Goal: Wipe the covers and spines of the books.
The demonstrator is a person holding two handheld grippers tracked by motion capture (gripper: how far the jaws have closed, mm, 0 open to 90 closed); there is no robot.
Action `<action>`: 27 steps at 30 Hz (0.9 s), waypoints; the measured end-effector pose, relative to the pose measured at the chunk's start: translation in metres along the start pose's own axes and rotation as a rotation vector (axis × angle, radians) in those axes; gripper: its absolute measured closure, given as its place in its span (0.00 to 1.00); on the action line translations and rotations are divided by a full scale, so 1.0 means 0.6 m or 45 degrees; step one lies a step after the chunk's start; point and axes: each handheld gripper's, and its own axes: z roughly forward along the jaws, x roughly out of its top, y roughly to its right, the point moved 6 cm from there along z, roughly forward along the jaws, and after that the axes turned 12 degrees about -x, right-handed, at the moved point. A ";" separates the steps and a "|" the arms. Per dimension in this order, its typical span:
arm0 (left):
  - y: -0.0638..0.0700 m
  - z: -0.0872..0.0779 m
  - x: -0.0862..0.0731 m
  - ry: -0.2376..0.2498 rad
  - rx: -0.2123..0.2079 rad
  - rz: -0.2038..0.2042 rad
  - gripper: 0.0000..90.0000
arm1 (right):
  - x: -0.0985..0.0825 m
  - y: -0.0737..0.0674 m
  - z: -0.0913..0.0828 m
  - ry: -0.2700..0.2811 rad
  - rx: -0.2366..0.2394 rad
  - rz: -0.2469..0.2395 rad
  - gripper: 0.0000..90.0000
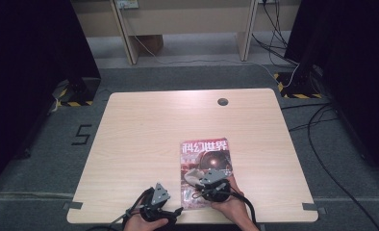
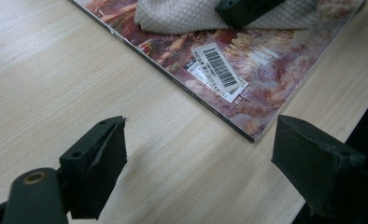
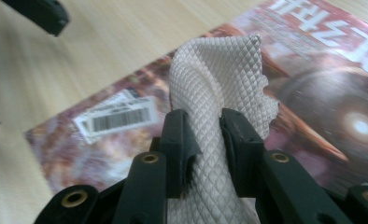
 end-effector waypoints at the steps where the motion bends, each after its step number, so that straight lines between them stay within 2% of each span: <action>1: -0.001 -0.001 0.000 0.000 0.001 0.000 0.19 | 0.001 -0.006 0.000 0.002 0.010 -0.003 0.80; 7: -0.005 -0.004 0.001 0.006 0.009 -0.009 0.19 | 0.006 -0.038 -0.004 0.016 0.098 -0.018 0.80; 9: -0.007 -0.006 0.000 0.012 0.011 -0.013 0.19 | 0.007 -0.047 -0.006 0.021 0.107 -0.037 0.80; 11: -0.010 -0.008 0.000 0.009 0.015 -0.016 0.19 | 0.008 -0.047 -0.005 0.021 0.100 -0.061 0.81; 15: -0.012 -0.011 -0.002 0.007 0.019 -0.020 0.19 | 0.008 -0.039 -0.001 0.027 0.095 -0.024 0.82; 19: -0.015 -0.014 -0.002 0.010 0.025 -0.025 0.19 | 0.009 -0.039 -0.001 0.027 0.084 -0.036 0.80; 22: -0.019 -0.017 -0.002 0.016 0.032 -0.031 0.19 | 0.008 -0.045 -0.003 0.031 0.085 -0.048 0.80; 27: -0.023 -0.026 -0.003 0.019 0.057 -0.029 0.19 | 0.004 -0.068 -0.015 0.035 0.131 -0.072 0.79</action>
